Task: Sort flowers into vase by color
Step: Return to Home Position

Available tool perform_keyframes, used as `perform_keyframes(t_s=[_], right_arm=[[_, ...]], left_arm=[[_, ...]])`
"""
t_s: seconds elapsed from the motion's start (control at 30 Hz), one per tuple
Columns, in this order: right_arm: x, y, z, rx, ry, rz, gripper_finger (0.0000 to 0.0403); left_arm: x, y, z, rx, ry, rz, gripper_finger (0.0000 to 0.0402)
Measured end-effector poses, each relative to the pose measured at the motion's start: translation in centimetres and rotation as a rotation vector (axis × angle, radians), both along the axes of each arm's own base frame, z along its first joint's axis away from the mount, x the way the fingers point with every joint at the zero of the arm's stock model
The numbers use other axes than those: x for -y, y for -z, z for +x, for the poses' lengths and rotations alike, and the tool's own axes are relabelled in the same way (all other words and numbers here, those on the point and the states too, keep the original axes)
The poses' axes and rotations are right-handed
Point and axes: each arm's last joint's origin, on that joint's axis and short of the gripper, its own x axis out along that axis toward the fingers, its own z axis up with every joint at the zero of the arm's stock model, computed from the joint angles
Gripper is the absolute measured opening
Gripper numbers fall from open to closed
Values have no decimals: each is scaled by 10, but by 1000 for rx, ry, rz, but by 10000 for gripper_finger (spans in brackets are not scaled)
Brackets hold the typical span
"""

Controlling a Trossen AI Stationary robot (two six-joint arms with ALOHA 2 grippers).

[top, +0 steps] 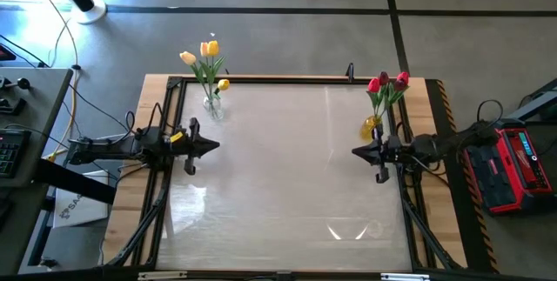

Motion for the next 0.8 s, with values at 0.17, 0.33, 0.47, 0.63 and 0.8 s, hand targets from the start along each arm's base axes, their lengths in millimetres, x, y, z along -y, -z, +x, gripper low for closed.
perform_keyframes(t_s=[0.17, 0.33, 0.47, 0.63, 0.8], right_arm=[[2, 0, -2, 4, 38, -35, 0], [3, 2, -8, -2, 38, -50, 0], [4, 2, -7, -1, 42, -71, 0], [3, 5, -7, 2, 42, -73, 0], [3, 11, -4, 10, 40, -1, 0]], left_arm=[[0, 0, 0, 0, 8, -24, 0], [0, 0, 0, 0, 8, -35, 0], [0, 0, 0, 1, 9, -44, 0], [0, 0, 0, 1, 13, -61, 0], [0, 1, 0, 1, 14, -74, 0]])
